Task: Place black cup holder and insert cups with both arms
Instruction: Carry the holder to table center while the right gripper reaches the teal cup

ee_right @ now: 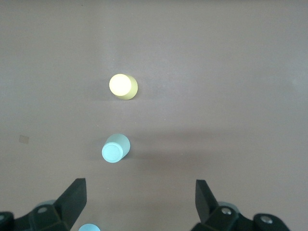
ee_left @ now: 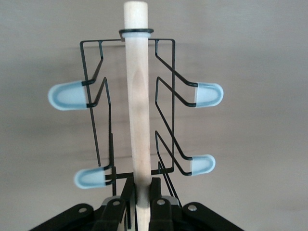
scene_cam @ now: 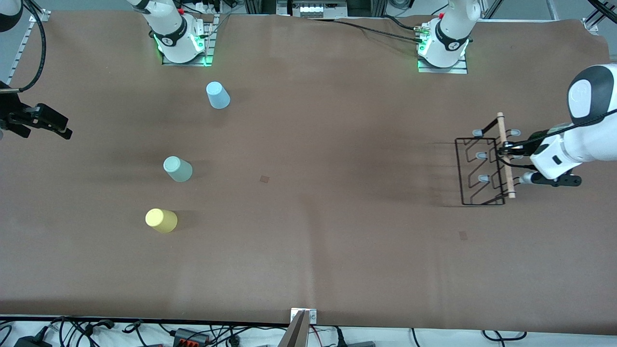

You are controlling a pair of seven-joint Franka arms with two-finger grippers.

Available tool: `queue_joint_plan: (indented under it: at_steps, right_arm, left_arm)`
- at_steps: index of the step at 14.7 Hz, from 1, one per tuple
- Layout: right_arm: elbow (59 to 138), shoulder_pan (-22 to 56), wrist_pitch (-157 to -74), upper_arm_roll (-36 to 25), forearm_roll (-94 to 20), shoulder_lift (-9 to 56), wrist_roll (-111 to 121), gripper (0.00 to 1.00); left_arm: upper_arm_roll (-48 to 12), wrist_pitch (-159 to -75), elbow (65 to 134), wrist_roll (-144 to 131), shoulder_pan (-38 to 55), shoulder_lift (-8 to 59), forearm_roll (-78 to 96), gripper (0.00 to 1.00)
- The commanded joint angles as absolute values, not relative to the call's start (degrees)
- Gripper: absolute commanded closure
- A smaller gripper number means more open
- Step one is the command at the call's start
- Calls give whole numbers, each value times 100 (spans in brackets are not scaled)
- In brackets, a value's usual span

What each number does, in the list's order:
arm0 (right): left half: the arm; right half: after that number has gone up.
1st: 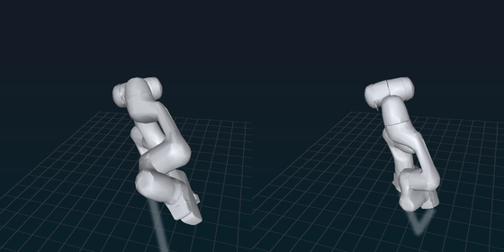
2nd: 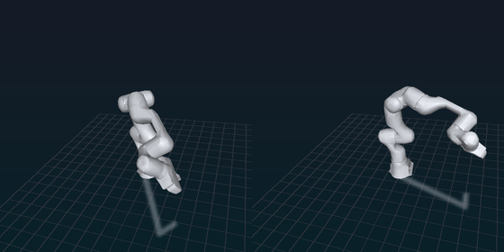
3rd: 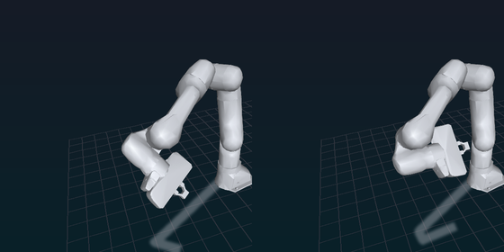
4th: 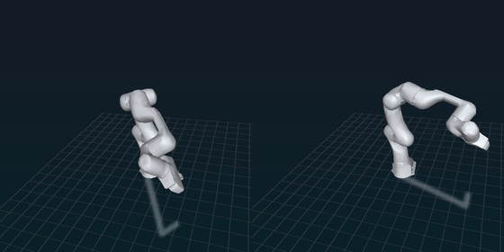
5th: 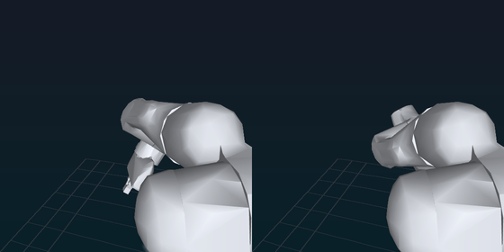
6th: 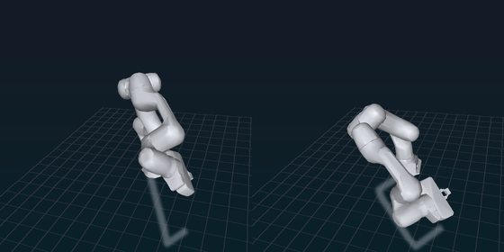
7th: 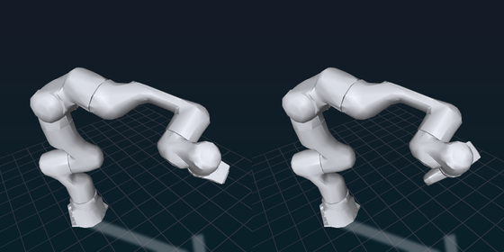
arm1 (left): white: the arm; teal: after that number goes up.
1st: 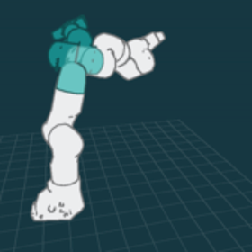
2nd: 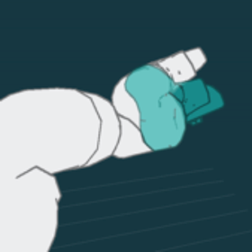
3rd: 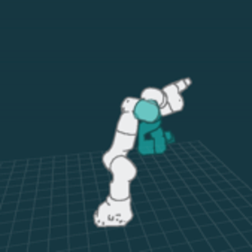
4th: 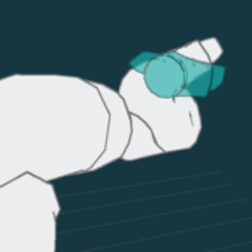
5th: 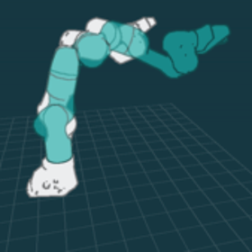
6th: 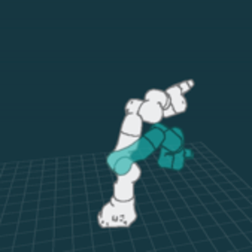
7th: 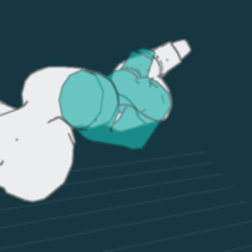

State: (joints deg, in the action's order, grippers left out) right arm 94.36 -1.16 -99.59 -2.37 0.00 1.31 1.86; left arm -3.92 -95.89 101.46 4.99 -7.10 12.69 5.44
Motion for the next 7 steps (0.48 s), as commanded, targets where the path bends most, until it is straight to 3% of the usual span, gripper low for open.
queue_joint_plan:
  at_steps: [1,7]
  right_arm:
    - [9316,-149,-9914,-202,-88,185,185,0]
    - [9325,-246,-9905,-141,-97,184,193,0]
  left_arm:
    - [-422,-8993,9564,-182,-257,1397,861,100]
    - [-448,-8824,9081,-1625,1184,1607,1212,100]
